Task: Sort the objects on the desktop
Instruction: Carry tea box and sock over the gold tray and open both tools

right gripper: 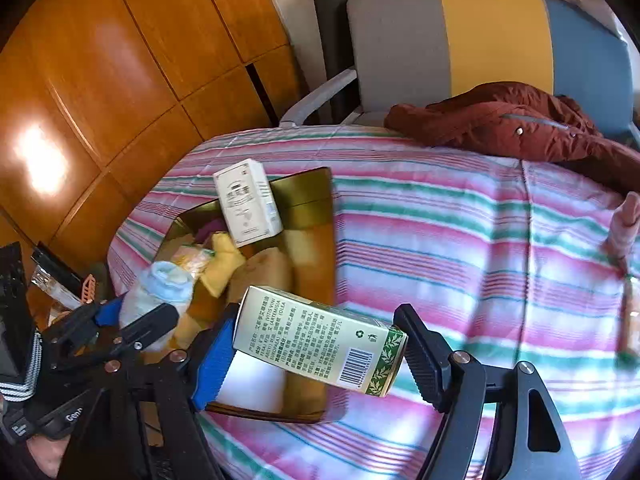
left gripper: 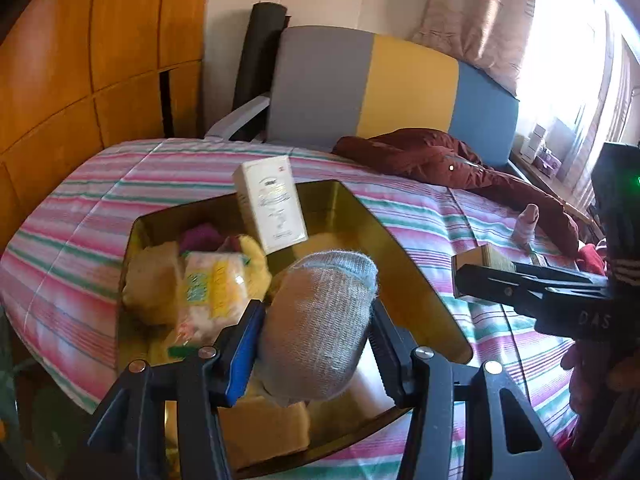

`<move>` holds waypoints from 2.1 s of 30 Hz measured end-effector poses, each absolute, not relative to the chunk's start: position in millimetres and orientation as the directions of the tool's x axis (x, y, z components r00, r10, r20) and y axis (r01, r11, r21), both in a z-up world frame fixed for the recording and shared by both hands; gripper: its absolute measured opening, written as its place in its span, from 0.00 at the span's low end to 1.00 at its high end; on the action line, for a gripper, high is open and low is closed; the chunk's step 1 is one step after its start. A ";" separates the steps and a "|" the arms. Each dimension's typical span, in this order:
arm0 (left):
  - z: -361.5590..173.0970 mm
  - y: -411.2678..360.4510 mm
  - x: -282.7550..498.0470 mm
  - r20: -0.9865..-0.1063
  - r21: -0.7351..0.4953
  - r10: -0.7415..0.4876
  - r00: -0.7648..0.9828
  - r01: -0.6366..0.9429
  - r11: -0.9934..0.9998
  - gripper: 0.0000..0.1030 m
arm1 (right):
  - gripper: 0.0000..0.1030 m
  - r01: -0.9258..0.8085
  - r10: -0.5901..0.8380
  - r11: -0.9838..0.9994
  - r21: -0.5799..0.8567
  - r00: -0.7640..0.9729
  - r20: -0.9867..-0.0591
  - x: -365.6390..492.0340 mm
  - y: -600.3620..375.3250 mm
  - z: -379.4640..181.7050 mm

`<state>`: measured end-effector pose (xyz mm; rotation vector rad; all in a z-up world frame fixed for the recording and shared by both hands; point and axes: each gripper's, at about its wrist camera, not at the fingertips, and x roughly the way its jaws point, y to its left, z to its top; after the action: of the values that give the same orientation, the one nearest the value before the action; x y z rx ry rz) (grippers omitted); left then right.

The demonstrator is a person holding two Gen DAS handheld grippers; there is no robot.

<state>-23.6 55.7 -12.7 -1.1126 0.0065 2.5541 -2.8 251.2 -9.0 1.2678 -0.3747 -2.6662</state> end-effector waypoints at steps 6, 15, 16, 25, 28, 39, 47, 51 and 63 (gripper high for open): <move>-18.5 32.7 -18.3 -0.710 -0.168 0.324 -0.625 -0.296 -0.940 0.51 | 0.74 0.047 -0.280 -0.945 0.325 -0.632 -0.722 9.2 226.0 -12.1; -20.0 -17.9 0.1 -0.682 -0.235 0.357 -0.638 -0.270 -0.934 0.51 | 0.74 0.045 -0.290 -0.941 0.335 -0.616 -0.732 17.5 207.1 -21.9; -20.2 -19.8 1.1 -0.681 -0.239 0.361 -0.638 -0.272 -0.932 0.51 | 0.74 0.045 -0.289 -0.942 0.333 -0.615 -0.733 17.8 205.8 -22.3; -25.1 -0.8 5.8 -0.667 -0.275 0.451 -0.593 -0.366 -0.889 0.51 | 0.74 0.041 -0.300 -0.936 0.349 -0.607 -0.736 10.8 202.1 -25.6; -26.2 10.8 -1.0 -0.669 -0.272 0.457 -0.586 -0.379 -0.884 0.51 | 0.74 0.034 -0.309 -0.931 0.364 -0.606 -0.733 7.3 204.8 -24.6; -32.8 36.5 -30.3 -0.677 -0.277 0.455 -0.578 -0.374 -0.885 0.51 | 0.75 -0.018 -0.319 -0.909 0.416 -0.610 -0.726 -24.4 216.6 -20.6; -41.8 46.3 -42.7 -0.687 -0.272 0.449 -0.572 -0.371 -0.888 0.51 | 0.75 -0.046 -0.315 -0.902 0.428 -0.607 -0.730 -47.6 215.7 -22.2; -46.5 51.0 -47.2 -0.693 -0.264 0.451 -0.562 -0.384 -0.885 0.53 | 0.77 -0.069 -0.313 -0.896 0.439 -0.602 -0.735 -59.3 217.1 -26.0; -47.6 44.6 -44.3 -0.686 -0.274 0.442 -0.578 -0.357 -0.893 0.57 | 0.89 -0.103 -0.308 -0.887 0.449 -0.594 -0.743 -60.1 218.6 -35.1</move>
<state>-44.3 44.6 -47.6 -1.1034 -0.1462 2.4456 -60.1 218.6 -35.1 1.3528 -0.6953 -2.6121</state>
